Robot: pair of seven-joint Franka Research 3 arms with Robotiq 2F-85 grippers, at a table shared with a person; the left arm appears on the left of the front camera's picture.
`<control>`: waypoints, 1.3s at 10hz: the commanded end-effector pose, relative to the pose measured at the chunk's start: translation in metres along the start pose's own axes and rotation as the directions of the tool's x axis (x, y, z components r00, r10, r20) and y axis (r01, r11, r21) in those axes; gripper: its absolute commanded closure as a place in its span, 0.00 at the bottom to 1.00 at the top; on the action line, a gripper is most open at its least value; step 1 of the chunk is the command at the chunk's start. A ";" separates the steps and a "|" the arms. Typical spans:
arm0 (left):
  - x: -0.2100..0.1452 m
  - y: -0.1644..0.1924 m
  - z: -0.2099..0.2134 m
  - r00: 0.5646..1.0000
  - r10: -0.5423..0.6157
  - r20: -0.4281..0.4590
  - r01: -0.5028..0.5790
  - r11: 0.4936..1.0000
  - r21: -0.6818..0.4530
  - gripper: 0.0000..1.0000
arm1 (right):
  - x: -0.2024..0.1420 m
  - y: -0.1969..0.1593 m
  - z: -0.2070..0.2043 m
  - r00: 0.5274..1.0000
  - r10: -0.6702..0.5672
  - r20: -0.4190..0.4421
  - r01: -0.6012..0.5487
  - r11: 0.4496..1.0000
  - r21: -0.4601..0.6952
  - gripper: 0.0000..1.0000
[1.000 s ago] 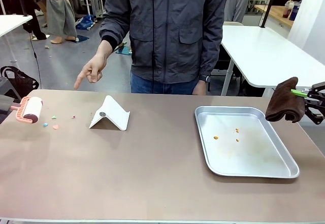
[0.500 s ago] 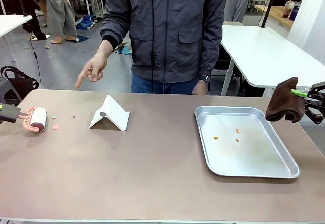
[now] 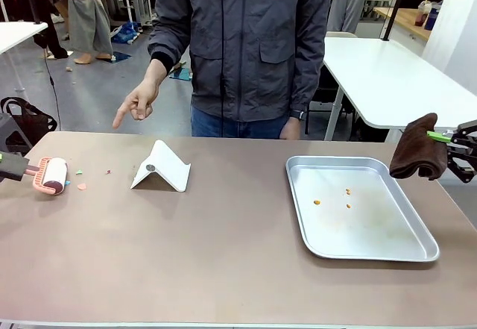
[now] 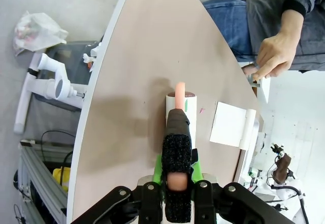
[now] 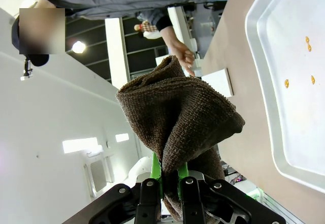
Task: Clean the surface of the table.
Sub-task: If a person points to the right, clean the right side of the table with your right hand, and if they point to the left, clean the left side with your left hand.
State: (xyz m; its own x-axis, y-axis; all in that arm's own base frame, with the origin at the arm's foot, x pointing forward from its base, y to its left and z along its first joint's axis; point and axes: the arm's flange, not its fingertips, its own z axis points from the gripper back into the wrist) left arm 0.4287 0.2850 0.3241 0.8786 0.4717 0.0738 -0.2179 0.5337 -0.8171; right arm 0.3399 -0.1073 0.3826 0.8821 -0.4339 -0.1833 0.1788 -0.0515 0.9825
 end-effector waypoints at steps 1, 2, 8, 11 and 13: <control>-0.007 -0.001 -0.005 0.999 -0.030 -0.020 0.031 0.999 0.038 0.78 | -0.002 0.004 0.000 1.000 -0.001 -0.005 0.001 1.000 0.005 1.00; -0.009 -0.001 -0.009 0.999 -0.037 -0.032 0.038 0.998 0.044 0.78 | -0.002 0.004 0.000 1.000 -0.001 -0.005 0.001 1.000 0.005 1.00; -0.019 -0.018 -0.045 0.993 -0.053 -0.105 0.059 0.997 0.054 0.78 | -0.002 0.004 0.000 1.000 -0.001 -0.005 0.001 1.000 0.005 1.00; -0.018 -0.036 -0.067 0.991 -0.027 -0.130 0.035 0.997 0.067 0.78 | -0.002 0.004 0.000 1.000 -0.001 -0.005 0.001 1.000 0.005 1.00; -0.016 -0.044 -0.086 0.989 0.010 -0.149 0.002 0.997 0.082 0.78 | -0.002 0.004 0.000 1.000 -0.001 -0.005 0.001 1.000 0.005 1.00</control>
State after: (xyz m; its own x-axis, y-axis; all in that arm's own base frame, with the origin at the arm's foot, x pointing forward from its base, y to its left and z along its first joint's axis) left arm 0.4643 0.2056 0.3236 0.9264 0.3761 0.0206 -0.2100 0.5612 -0.8006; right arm 0.3399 -0.1073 0.3826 0.8821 -0.4339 -0.1833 0.1788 -0.0515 0.9825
